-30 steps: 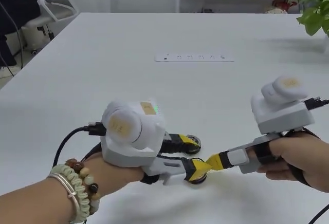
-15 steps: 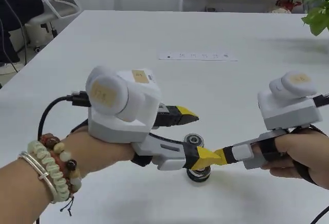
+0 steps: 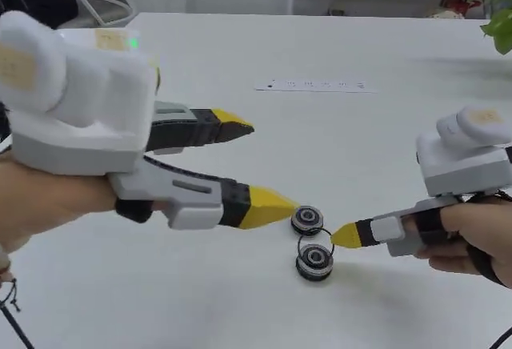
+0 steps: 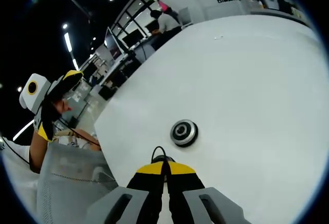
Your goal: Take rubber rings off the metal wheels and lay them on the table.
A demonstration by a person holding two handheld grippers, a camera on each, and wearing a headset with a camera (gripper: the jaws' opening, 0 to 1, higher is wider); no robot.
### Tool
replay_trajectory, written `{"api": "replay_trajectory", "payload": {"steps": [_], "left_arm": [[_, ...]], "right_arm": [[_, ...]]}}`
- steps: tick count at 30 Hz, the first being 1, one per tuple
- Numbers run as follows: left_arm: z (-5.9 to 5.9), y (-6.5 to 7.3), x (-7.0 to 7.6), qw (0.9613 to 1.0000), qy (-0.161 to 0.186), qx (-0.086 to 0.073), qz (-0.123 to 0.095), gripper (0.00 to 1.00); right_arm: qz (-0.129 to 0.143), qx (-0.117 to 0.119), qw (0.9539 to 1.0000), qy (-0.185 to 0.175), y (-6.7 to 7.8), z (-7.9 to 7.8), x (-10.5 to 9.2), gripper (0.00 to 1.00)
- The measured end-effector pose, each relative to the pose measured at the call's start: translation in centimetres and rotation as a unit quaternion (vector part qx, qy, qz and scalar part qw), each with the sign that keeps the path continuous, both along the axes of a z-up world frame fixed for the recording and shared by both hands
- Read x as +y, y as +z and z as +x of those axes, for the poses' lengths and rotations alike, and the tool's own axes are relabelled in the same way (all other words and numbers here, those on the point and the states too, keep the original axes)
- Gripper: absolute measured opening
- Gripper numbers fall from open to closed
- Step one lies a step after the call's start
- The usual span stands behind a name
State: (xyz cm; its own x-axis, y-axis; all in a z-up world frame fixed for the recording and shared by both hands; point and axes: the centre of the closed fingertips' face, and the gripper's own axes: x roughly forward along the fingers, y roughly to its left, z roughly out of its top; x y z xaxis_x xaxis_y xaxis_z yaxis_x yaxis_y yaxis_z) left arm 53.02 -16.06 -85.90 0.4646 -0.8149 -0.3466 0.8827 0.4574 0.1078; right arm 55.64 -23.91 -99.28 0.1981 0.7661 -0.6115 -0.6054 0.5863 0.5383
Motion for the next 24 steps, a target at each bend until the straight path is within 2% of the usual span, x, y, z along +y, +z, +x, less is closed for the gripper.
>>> {"api": "replay_trajectory", "payload": {"steps": [4, 6, 9, 18, 21, 24], "left_arm": [[-1.1, -1.4, 2.5, 0.9991, 0.026, 0.001, 0.035, 0.68], [-1.3, -1.9, 3.6, 0.9982, 0.044, 0.006, 0.042, 0.69], [-2.0, -2.5, 4.8, 0.9967, 0.073, 0.028, 0.023, 0.72], [-4.0, -4.3, 6.1, 0.993, 0.105, 0.051, 0.013, 0.73], [-4.3, -5.1, 6.6, 0.991, 0.118, 0.062, 0.015, 0.74], [-4.5, -5.4, 7.0, 0.9891, 0.13, 0.068, 0.007, 0.75]], "right_arm": [[0.008, -0.005, 1.0, -0.002, 0.5, 0.2, 0.1, 0.0], [0.014, -0.009, 0.9999, -0.004, 1.0, 0.3, 0.1, 0.0], [0.012, -0.018, 0.9997, -0.004, 1.3, 0.6, 0.1, 0.0], [0.032, -0.038, 0.9987, -0.009, 2.8, 0.9, 0.5, 0.0], [0.037, -0.042, 0.9984, -0.007, 3.1, 1.0, 0.7, 0.0], [0.051, -0.048, 0.9975, -0.007, 3.8, 1.1, 1.1, 0.0]]}}
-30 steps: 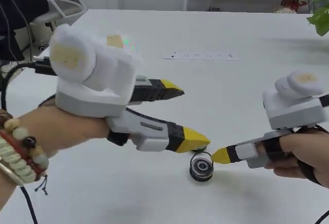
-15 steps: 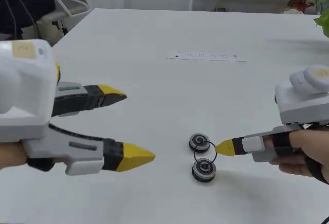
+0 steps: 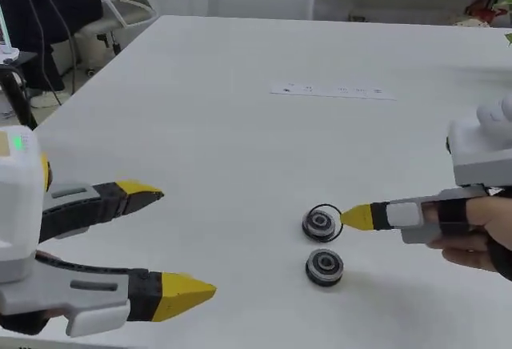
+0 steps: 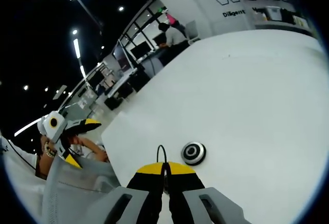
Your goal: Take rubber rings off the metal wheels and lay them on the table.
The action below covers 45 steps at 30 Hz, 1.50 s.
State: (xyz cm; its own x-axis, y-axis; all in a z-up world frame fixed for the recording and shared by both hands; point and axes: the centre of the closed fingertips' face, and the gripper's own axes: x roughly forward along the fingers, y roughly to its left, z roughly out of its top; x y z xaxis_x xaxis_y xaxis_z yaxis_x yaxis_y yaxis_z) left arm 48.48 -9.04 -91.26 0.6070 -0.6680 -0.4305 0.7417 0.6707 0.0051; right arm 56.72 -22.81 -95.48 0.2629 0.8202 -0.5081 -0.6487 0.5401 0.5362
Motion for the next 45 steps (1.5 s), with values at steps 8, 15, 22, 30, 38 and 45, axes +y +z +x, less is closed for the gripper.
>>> {"api": "replay_trajectory", "payload": {"steps": [8, 15, 22, 30, 38, 45], "left_arm": [[0.0, -1.5, 0.0, 0.9995, 0.017, 0.027, -0.004, 0.77], [-0.2, -1.9, 0.0, 0.9991, 0.016, 0.04, -0.002, 0.84], [-0.5, -2.7, -0.1, 0.9982, 0.009, 0.057, 0.016, 0.91], [-0.9, -3.3, -0.1, 0.9965, 0.008, 0.082, 0.016, 0.95], [-1.1, -3.6, -0.2, 0.9958, 0.007, 0.09, 0.015, 0.94], [-1.2, -3.7, -0.1, 0.9957, 0.007, 0.091, 0.017, 0.93]], "right_arm": [[0.021, -0.007, 0.9997, 0.007, 0.8, -0.2, 0.9, 0.0], [0.036, -0.01, 0.9989, 0.028, 1.1, -1.0, 2.3, 0.0], [0.023, -0.01, 0.9972, 0.07, 0.3, -2.6, 3.8, 0.0], [-0.007, -0.012, 0.9943, 0.106, -1.2, -4.2, 4.7, 0.0], [-0.035, -0.039, 0.9903, 0.129, -2.7, -4.7, 5.3, 0.0], [-0.066, -0.062, 0.9839, 0.154, -4.2, -5.1, 5.4, 0.0]]}}
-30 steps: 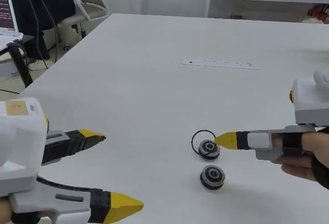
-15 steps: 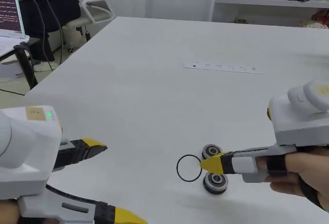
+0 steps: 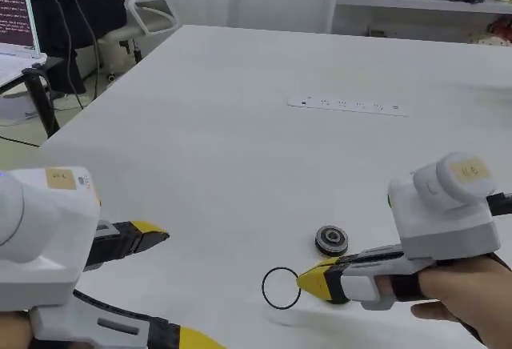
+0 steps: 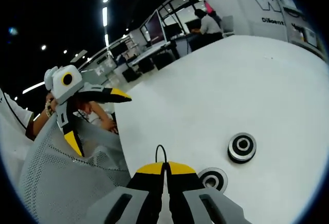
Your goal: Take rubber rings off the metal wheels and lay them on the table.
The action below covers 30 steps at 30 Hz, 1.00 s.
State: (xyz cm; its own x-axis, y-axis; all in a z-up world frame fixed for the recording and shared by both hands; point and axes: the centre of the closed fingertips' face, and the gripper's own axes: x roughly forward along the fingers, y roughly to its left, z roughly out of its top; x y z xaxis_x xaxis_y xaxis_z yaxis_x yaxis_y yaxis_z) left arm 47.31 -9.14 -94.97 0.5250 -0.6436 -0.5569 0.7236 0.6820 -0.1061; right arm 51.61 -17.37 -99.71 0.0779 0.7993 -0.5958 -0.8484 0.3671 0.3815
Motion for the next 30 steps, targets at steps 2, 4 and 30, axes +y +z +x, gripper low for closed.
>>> {"api": "replay_trajectory", "payload": {"steps": [2, 4, 30], "left_arm": [[0.0, 0.1, 0.0, 1.0, 0.001, -0.001, -0.002, 0.93], [0.0, 0.1, 0.0, 1.0, 0.002, 0.0, -0.003, 0.93], [0.0, -0.1, 0.2, 1.0, 0.006, 0.005, -0.004, 0.91]], "right_arm": [[-0.011, -0.014, 0.9998, 0.005, -0.4, 0.0, 0.0, 0.0], [-0.019, -0.009, 0.9997, 0.008, -0.9, -0.2, 0.0, 0.0], [-0.031, -0.023, 0.999, -0.021, -1.0, 1.3, -0.8, 0.11]]}}
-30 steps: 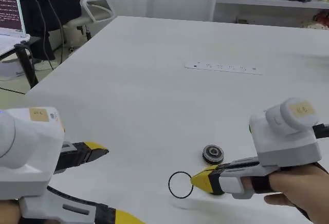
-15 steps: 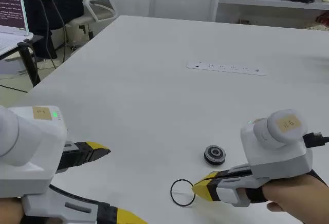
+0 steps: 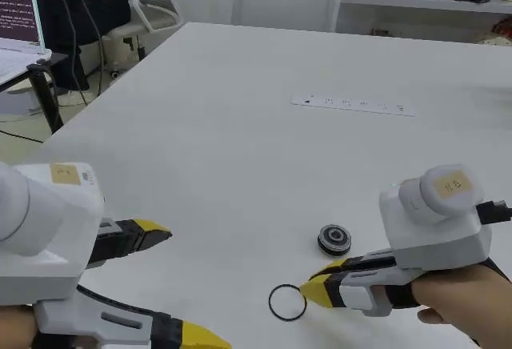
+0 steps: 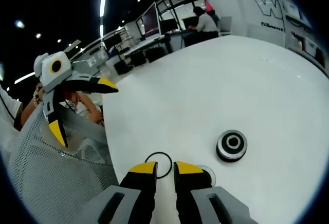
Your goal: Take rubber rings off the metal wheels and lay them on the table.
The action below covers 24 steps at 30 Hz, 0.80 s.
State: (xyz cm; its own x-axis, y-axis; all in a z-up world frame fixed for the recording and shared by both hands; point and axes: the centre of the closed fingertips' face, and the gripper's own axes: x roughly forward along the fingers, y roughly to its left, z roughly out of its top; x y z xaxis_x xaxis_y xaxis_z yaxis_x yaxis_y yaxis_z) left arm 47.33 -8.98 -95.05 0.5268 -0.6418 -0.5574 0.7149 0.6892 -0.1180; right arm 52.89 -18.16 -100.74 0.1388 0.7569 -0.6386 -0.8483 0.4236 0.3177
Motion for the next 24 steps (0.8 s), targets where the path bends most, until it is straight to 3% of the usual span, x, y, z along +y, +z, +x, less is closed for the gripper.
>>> {"api": "replay_trajectory", "payload": {"steps": [15, 24], "left_arm": [[0.0, 0.0, 0.0, 1.0, 0.0, 0.002, 0.001, 0.9], [0.0, -0.1, 0.0, 1.0, -0.001, 0.003, 0.0, 0.9]], "right_arm": [[0.035, -0.031, 0.9989, -0.004, 2.8, 1.1, 0.1, 0.19], [0.074, -0.054, 0.9952, -0.034, 5.3, 2.7, -0.6, 0.29]]}}
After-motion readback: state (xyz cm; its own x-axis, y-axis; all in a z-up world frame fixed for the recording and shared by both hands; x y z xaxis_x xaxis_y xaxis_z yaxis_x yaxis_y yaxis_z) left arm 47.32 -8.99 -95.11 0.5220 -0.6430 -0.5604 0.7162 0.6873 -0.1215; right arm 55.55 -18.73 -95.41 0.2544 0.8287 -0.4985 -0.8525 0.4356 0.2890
